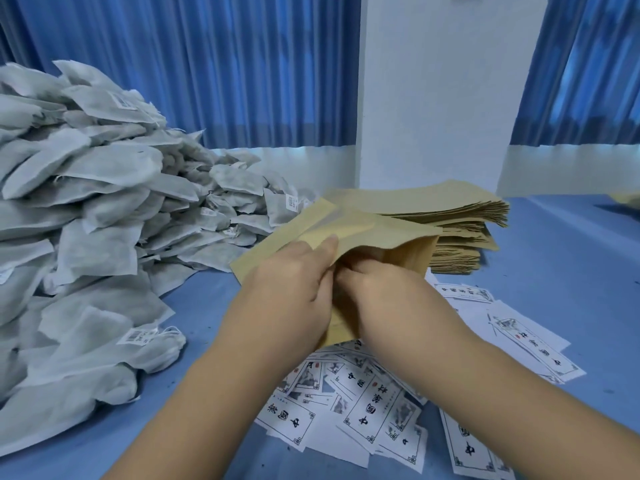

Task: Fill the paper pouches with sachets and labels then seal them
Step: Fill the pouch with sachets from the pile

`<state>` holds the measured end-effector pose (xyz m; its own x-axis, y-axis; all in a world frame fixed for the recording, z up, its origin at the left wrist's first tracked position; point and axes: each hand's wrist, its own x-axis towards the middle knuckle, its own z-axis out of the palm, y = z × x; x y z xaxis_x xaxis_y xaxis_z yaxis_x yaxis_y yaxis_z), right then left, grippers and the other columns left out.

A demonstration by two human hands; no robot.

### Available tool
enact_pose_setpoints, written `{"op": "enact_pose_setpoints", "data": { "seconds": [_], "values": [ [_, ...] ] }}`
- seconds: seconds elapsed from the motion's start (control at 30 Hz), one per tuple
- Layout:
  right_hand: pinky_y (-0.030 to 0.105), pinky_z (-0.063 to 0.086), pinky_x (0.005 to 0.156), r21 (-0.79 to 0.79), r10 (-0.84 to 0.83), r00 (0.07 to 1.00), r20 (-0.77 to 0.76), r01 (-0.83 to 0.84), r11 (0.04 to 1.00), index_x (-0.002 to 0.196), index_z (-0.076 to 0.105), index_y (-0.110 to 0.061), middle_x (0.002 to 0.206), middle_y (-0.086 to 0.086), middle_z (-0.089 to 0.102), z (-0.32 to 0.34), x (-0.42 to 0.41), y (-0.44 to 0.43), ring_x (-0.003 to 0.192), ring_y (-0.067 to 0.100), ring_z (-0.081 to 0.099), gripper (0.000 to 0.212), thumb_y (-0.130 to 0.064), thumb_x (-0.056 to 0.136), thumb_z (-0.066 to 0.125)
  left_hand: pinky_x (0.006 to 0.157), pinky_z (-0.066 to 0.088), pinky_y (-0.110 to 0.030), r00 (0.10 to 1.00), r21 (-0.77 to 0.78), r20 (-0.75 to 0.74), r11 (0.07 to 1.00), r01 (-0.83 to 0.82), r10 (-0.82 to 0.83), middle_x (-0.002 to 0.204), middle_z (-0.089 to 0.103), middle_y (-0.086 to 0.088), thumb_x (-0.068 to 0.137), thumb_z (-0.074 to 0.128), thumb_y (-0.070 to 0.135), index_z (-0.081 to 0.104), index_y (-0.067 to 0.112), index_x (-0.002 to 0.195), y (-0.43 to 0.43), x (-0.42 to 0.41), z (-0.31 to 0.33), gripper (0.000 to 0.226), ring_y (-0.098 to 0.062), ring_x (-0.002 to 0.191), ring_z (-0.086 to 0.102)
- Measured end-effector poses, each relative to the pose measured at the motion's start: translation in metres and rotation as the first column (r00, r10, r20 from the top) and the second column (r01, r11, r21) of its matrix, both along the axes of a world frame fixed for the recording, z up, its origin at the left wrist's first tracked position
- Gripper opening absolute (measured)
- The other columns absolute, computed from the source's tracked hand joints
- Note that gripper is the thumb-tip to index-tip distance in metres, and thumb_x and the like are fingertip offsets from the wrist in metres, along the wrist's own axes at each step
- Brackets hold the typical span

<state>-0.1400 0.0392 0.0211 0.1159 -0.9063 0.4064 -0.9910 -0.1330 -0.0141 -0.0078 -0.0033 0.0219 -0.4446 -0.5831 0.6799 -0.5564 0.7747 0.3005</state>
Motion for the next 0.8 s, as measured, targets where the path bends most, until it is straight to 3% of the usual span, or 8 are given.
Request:
{"op": "enact_pose_setpoints", "data": {
  "seconds": [0.07, 0.17, 0.3, 0.37, 0.47, 0.6, 0.7, 0.8],
  "values": [
    [0.035, 0.042, 0.082, 0.17, -0.061, 0.998, -0.029, 0.065, 0.983, 0.123, 0.052, -0.018, 0.12, 0.007, 0.054, 0.0, 0.001, -0.02, 0.112, 0.03, 0.054, 0.037, -0.009, 0.087, 0.049, 0.083, 0.047, -0.038, 0.999, -0.026, -0.016, 0.999, 0.043, -0.044, 0.091, 0.067, -0.006, 0.094, 0.046, 0.018, 0.062, 0.014, 0.128, 0.001, 0.001, 0.001, 0.038, -0.026, 0.094, 0.061],
    [0.037, 0.008, 0.115, 0.321, -0.077, 0.975, -0.207, 0.142, 0.936, 0.148, 0.023, -0.006, 0.155, 0.014, 0.022, -0.006, 0.0, -0.045, 0.141, 0.028, 0.021, 0.051, -0.014, 0.099, 0.038, 0.075, 0.046, -0.027, 0.991, -0.05, -0.029, 0.99, 0.13, -0.132, 0.078, 0.056, 0.014, 0.087, 0.049, 0.019, 0.066, 0.016, 0.123, 0.01, 0.001, 0.001, 0.04, -0.019, 0.084, 0.059],
    [0.038, 0.02, 0.112, 0.333, -0.045, 0.988, -0.147, 0.092, 0.938, 0.146, 0.032, -0.009, 0.151, 0.015, 0.033, -0.01, 0.004, -0.039, 0.136, 0.029, 0.033, 0.049, -0.011, 0.098, 0.042, 0.065, 0.049, -0.037, 0.998, -0.041, 0.057, 0.999, 0.014, -0.012, 0.075, 0.038, 0.017, 0.087, 0.041, 0.03, 0.06, 0.036, 0.128, 0.006, 0.008, 0.001, 0.046, -0.021, 0.082, 0.056],
    [0.033, 0.047, 0.089, 0.236, 0.031, 0.997, -0.077, -0.012, 0.972, 0.126, 0.057, -0.022, 0.123, 0.008, 0.059, -0.004, 0.008, -0.022, 0.104, 0.025, 0.058, 0.04, -0.01, 0.088, 0.051, 0.063, 0.048, -0.039, 0.997, -0.041, 0.064, 0.999, -0.036, 0.039, 0.073, 0.037, 0.012, 0.087, 0.04, 0.032, 0.06, 0.039, 0.127, -0.001, 0.013, 0.003, 0.046, -0.024, 0.077, 0.054],
    [0.033, 0.052, 0.065, 0.163, 0.174, 0.985, 0.018, -0.175, 0.971, 0.094, 0.066, -0.025, 0.087, -0.002, 0.063, 0.014, 0.014, 0.011, 0.073, 0.019, 0.057, 0.025, -0.012, 0.082, 0.049, 0.064, 0.045, -0.034, 1.0, 0.012, 0.017, 1.0, -0.019, 0.019, 0.072, 0.042, 0.011, 0.085, 0.044, 0.038, 0.067, 0.038, 0.118, -0.01, 0.018, 0.001, 0.04, -0.015, 0.074, 0.05],
    [0.033, 0.046, 0.062, 0.038, 0.331, 0.916, 0.227, -0.348, 0.937, 0.073, 0.066, -0.021, 0.072, -0.004, 0.061, 0.035, 0.032, 0.033, 0.067, 0.014, 0.053, 0.026, -0.018, 0.072, 0.039, 0.063, 0.031, -0.014, 0.999, 0.202, 0.03, 0.979, 0.034, -0.041, 0.077, 0.046, 0.011, 0.065, 0.036, 0.049, 0.071, 0.035, 0.098, -0.029, 0.027, -0.009, 0.05, 0.0, 0.075, 0.046],
    [0.035, 0.046, 0.068, -0.048, 0.402, 0.837, 0.372, -0.415, 0.908, 0.075, 0.069, -0.009, 0.074, -0.001, 0.066, 0.032, 0.048, 0.022, 0.072, 0.015, 0.057, 0.023, -0.005, 0.074, 0.047, 0.056, 0.028, -0.012, 0.999, 0.224, 0.036, 0.975, 0.018, -0.026, 0.065, 0.039, 0.012, 0.065, 0.042, 0.026, 0.063, 0.014, 0.073, -0.035, 0.031, -0.017, 0.026, -0.006, 0.064, 0.042],
    [0.035, 0.045, 0.078, -0.102, 0.422, 0.799, 0.428, -0.422, 0.901, 0.083, 0.07, -0.003, 0.083, 0.004, 0.067, 0.024, 0.064, 0.0, 0.083, 0.018, 0.057, 0.023, 0.007, 0.075, 0.051, 0.053, 0.034, -0.009, 0.994, 0.338, -0.113, 0.94, 0.04, -0.001, 0.05, 0.047, 0.008, 0.068, 0.042, 0.01, 0.041, 0.023, 0.054, -0.027, 0.031, -0.022, 0.019, -0.001, 0.058, 0.052]
  ]
}}
